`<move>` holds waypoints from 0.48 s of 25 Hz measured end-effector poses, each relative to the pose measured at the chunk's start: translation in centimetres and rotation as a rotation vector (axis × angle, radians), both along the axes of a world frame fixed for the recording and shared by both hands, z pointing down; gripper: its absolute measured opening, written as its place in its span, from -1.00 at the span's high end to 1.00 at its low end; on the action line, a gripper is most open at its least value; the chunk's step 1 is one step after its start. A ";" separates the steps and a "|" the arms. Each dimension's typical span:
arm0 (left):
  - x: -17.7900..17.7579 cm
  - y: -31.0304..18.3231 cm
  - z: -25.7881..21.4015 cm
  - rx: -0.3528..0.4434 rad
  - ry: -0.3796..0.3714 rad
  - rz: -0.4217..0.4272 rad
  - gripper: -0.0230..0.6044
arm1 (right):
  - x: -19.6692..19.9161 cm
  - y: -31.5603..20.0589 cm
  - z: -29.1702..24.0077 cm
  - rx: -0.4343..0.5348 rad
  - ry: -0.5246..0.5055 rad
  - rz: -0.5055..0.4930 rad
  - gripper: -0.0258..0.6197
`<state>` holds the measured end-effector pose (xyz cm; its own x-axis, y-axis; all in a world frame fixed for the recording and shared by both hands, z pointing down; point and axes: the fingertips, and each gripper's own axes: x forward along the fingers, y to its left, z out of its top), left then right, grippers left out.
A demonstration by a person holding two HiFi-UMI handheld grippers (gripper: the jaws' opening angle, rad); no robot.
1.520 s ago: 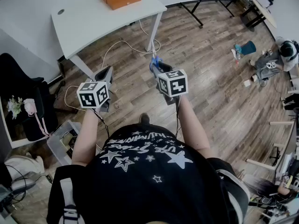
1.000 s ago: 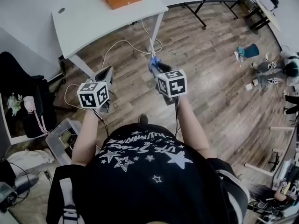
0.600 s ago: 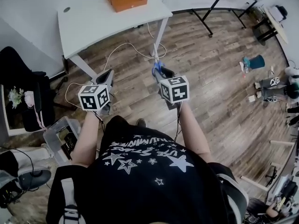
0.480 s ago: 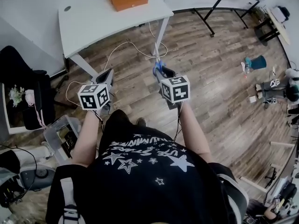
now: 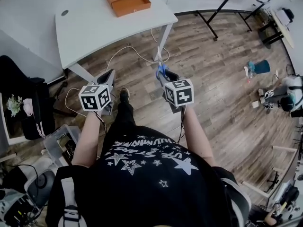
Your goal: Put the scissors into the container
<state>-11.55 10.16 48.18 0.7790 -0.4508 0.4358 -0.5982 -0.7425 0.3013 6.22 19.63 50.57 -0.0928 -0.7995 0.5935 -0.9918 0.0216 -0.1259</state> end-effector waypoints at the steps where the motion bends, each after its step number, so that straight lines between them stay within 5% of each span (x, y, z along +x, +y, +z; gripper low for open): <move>1: 0.5 -1.5 0.1 -0.003 0.002 0.001 0.87 | 0.7 -1.3 0.1 -0.003 0.000 0.010 0.62; 12: 4.7 -20.5 0.0 -0.025 0.037 -0.019 0.87 | 5.4 -19.3 -0.1 -0.027 0.015 0.027 0.62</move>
